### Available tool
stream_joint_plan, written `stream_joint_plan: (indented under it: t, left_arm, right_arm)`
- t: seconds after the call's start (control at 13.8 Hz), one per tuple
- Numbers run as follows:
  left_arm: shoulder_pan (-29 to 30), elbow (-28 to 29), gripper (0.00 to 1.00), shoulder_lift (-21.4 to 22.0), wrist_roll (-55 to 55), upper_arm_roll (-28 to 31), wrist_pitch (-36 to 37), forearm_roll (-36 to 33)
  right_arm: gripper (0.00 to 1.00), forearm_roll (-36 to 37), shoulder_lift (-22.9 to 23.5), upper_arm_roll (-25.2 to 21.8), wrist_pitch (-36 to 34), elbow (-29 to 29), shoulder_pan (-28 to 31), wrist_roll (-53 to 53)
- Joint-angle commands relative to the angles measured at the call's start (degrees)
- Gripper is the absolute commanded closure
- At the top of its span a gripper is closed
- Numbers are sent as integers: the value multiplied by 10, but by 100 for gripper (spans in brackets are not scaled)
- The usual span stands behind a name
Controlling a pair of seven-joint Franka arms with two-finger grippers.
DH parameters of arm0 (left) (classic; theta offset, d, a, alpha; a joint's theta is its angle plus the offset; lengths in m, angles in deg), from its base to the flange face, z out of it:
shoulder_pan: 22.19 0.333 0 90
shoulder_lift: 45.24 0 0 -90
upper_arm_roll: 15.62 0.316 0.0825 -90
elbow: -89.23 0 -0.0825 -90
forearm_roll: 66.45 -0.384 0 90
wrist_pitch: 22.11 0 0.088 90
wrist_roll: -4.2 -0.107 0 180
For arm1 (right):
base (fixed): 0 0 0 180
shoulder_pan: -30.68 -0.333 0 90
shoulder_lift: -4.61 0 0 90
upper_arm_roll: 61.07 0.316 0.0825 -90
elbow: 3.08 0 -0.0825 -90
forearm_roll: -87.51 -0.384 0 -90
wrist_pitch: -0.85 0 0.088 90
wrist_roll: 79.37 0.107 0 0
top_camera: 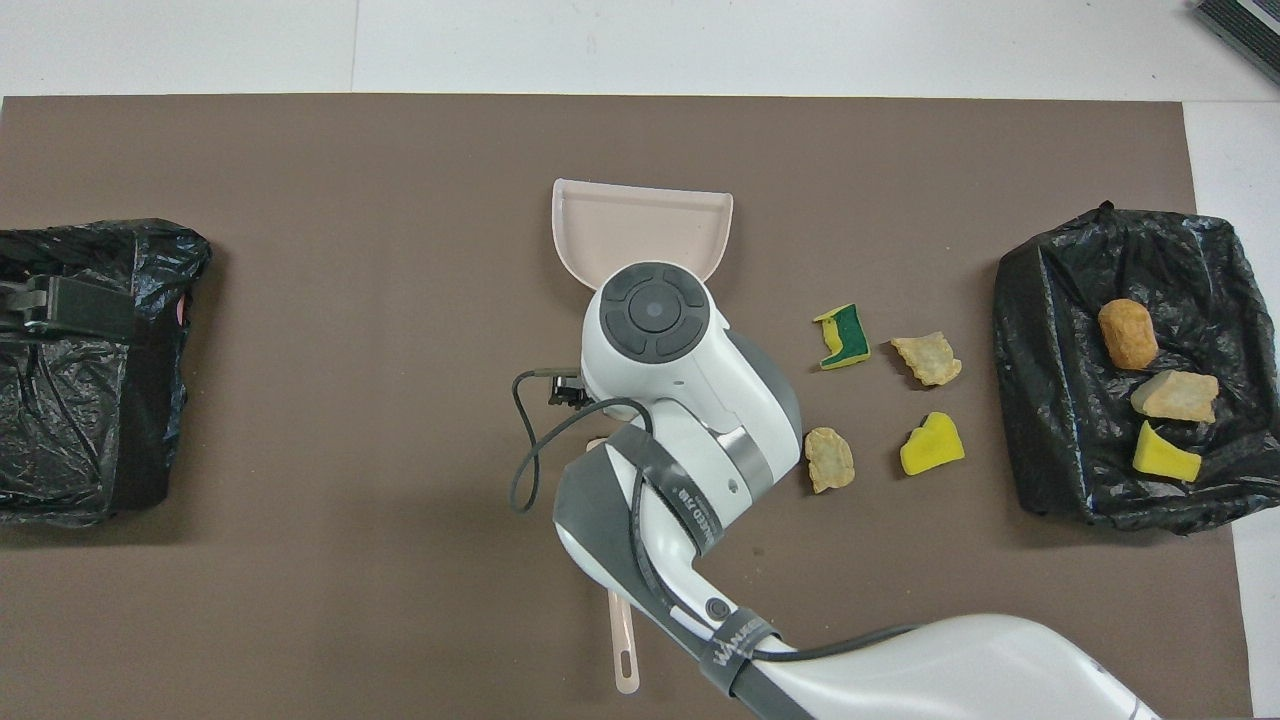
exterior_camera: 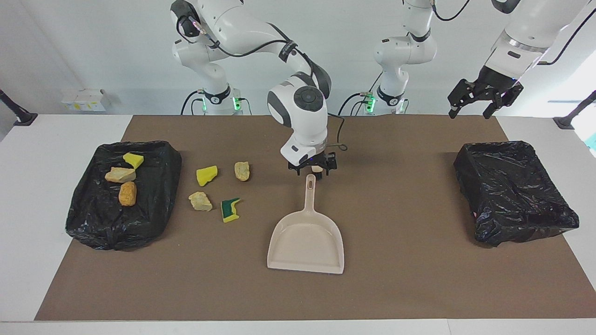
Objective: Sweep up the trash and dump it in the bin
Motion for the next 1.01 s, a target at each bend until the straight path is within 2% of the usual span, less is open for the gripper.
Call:
stream_joint_plan:
  t: [0.0,0.29,0.51,0.65,0.94]
  left_arm:
    - [2,-9,0,-21,7,-5,-32,-10]
    - [-1,-10,0,-42,8,-6,-42,-11]
    - [-33,-9,0,-56,15,-10,-57,-11]
    - [-50,-9,0,-72,15,-11,-76,-11]
    - [-85,1,0,-91,19,-11,-120,-10]
  right_arm:
    - [0,-9,-72,14,3,103,-21,10]
    - [0,-32,-153,15,78,245,-63,52]
    - [1,-67,-191,15,92,305,-85,52]
    - [10,-90,-194,15,94,324,-99,47]
    - [51,-99,-194,14,93,326,-99,43]
